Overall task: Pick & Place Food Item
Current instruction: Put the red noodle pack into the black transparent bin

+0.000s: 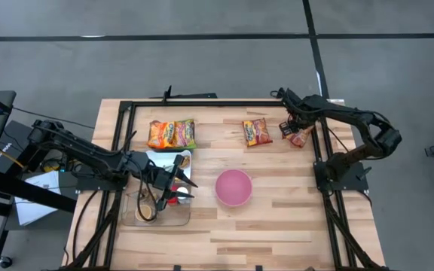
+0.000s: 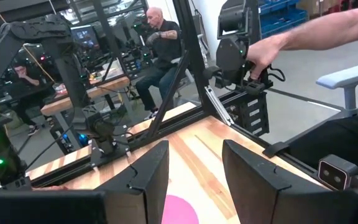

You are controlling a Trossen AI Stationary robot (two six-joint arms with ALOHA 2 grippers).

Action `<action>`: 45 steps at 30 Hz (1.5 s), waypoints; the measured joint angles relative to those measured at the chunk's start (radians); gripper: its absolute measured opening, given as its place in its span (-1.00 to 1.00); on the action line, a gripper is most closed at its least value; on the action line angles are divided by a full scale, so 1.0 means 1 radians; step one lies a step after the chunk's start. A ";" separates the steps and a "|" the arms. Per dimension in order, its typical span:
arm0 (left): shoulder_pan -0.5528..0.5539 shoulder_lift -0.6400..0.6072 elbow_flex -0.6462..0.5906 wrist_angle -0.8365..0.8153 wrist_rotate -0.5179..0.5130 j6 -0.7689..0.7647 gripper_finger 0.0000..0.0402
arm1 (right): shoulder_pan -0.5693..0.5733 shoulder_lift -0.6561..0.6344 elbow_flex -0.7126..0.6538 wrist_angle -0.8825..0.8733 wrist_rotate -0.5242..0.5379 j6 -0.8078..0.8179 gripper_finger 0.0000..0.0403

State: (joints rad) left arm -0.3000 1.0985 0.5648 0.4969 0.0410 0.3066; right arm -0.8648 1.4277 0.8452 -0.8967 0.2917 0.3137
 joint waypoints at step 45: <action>-0.006 -0.055 0.001 -0.077 -0.291 0.001 -0.28 | 0.241 -0.251 -0.113 0.077 -0.178 0.039 -1.00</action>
State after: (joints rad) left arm -0.3056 1.0435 0.5655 0.4204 -0.2504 0.3074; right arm -0.6238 1.1767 0.7319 -0.8192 0.1133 0.3524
